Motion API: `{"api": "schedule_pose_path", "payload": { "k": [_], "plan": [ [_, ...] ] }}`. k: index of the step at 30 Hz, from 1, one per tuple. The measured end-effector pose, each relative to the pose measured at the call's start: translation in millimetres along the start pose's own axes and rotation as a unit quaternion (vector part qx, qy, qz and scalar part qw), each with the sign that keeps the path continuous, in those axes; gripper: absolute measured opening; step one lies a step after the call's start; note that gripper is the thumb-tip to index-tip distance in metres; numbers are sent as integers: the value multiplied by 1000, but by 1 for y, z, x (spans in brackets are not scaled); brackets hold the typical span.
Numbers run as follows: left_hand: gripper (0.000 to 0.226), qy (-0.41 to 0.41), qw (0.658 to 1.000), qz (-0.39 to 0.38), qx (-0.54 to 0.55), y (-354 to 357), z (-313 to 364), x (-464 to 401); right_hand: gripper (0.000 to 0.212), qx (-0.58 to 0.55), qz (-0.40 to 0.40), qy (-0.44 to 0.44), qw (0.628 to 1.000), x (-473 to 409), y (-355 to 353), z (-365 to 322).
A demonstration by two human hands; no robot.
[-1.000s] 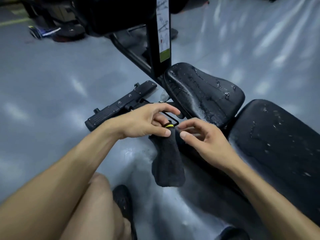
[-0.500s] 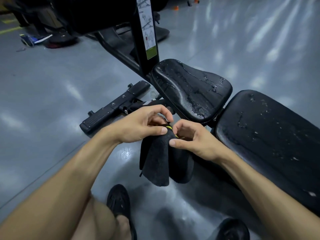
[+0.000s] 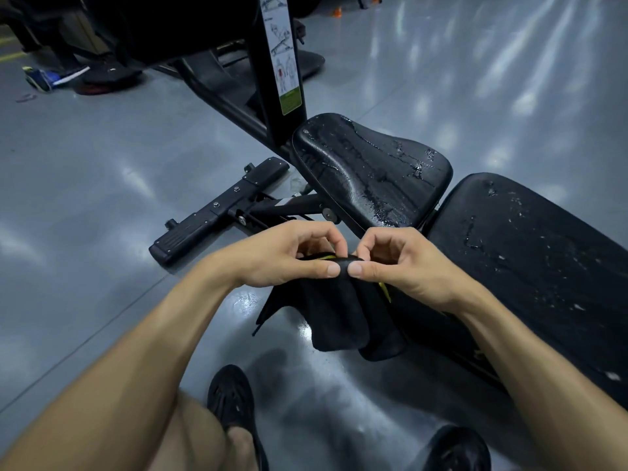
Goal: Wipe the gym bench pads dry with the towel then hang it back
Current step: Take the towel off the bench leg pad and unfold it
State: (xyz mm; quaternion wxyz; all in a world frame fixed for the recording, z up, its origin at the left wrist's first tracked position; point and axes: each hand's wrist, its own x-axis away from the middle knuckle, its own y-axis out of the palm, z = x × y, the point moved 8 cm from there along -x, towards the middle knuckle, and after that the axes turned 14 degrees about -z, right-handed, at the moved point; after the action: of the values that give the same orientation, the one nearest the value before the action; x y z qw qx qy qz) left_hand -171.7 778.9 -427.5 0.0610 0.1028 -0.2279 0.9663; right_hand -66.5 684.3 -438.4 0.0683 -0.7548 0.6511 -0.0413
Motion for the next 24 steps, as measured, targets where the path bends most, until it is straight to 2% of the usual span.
{"api": "schedule_pose_path", "payload": {
  "k": [5,9,14,19,24],
  "plan": [
    [16,9,999,-18,27,8,-3,-5,27,-3,4,21,1000,3,2,7],
    [12,14,997,-29,68,12,-7,-7,21,2,10,32,999,7,4,7],
    [7,-1,991,-52,119,26,-13,-9,25,8,26,27,999,15,1,-2],
    [9,16,995,-31,95,38,-13,-18,38,15,49,22,998,19,-2,-2],
    [12,-12,997,-44,56,42,-23,-15,26,18,42,20,999,27,-4,-4]
  ]
}}
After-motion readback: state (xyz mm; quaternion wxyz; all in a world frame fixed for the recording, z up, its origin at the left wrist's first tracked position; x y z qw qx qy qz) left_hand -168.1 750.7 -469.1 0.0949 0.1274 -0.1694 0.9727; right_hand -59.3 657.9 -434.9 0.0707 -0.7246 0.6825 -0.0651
